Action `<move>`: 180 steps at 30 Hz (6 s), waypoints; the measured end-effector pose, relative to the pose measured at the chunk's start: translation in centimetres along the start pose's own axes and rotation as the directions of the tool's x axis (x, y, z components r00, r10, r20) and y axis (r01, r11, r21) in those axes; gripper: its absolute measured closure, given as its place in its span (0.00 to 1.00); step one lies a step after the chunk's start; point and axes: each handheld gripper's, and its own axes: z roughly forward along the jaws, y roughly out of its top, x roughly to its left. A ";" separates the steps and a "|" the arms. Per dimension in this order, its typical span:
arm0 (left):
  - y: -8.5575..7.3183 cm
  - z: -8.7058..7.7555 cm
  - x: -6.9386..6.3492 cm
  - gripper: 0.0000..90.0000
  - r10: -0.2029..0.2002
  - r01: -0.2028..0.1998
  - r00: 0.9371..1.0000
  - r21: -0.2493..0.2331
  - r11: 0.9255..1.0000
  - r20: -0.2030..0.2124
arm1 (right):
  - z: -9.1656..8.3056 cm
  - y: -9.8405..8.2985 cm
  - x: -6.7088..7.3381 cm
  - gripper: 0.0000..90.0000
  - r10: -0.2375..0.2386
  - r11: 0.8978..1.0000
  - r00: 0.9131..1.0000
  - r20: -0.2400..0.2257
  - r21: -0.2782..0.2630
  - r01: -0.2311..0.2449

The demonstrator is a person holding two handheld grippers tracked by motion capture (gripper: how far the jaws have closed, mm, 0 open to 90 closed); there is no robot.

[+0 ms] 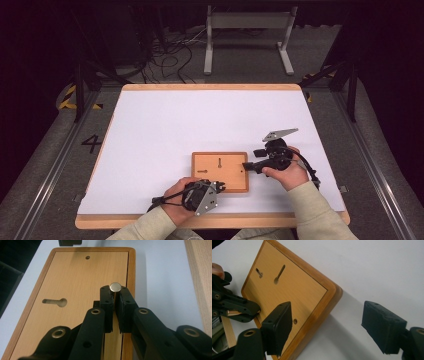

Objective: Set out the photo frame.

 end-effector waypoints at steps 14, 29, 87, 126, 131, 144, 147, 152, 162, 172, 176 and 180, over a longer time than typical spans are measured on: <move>0.0 -0.1 -0.1 0.93 0.029 -0.029 1.000 0.012 1.000 -0.007 | 4.3 0.7 0.6 0.24 0.008 0.996 0.989 -0.146 0.090 0.005; -0.2 -0.5 0.3 0.92 -0.028 0.028 0.998 0.008 1.000 0.048 | 4.7 0.2 0.3 0.38 0.062 0.994 0.961 -0.269 0.099 -0.036; -12.2 -9.1 7.1 0.65 -0.656 0.647 0.754 -0.134 0.751 -0.033 | -0.6 0.2 5.0 0.79 -0.608 0.791 0.792 -0.056 0.044 0.611; -12.1 -8.9 7.4 0.71 -0.682 0.678 0.731 -0.126 0.724 0.010 | -2.4 -3.8 3.5 0.59 -0.486 0.872 0.874 -0.008 0.057 0.485; -11.8 -8.8 7.5 0.74 -0.683 0.679 0.731 -0.118 0.724 0.017 | -3.0 -4.4 3.2 0.80 -0.503 0.862 0.865 -0.004 0.076 0.501; -11.8 -8.6 7.7 0.74 -0.684 0.681 0.730 -0.109 0.724 0.017 | -1.8 -5.1 3.9 1.00 -0.494 0.857 0.864 -0.095 0.110 0.503; -11.9 -8.6 7.8 0.73 -0.686 0.683 0.727 -0.108 0.722 0.014 | -1.3 -5.2 4.0 1.00 -0.490 0.859 0.865 -0.107 0.108 0.500; -11.9 -8.6 7.7 0.71 -0.689 0.685 0.725 -0.105 0.721 0.007 | -0.3 -5.4 4.2 1.00 -0.476 0.868 0.872 -0.112 0.102 0.487; -12.1 -8.7 7.6 0.65 -0.691 0.687 0.722 -0.103 0.720 -0.015 | 0.9 -5.3 3.8 1.00 -0.409 0.908 0.910 -0.072 0.066 0.413; -12.2 -8.8 7.4 0.63 -0.694 0.690 0.719 -0.099 0.717 -0.021 | 1.1 -4.4 2.8 1.00 -0.336 0.941 0.942 0.001 0.041 0.335; -12.3 -8.9 7.2 0.62 -0.695 0.690 0.718 -0.101 0.717 -0.026 | 1.5 -3.6 2.2 1.00 -0.301 0.953 0.953 0.032 0.050 0.300; -12.5 -9.1 7.1 0.62 -0.696 0.690 0.718 -0.101 0.717 -0.032 | 1.6 -2.5 1.8 1.00 -0.281 0.959 0.957 0.070 0.060 0.277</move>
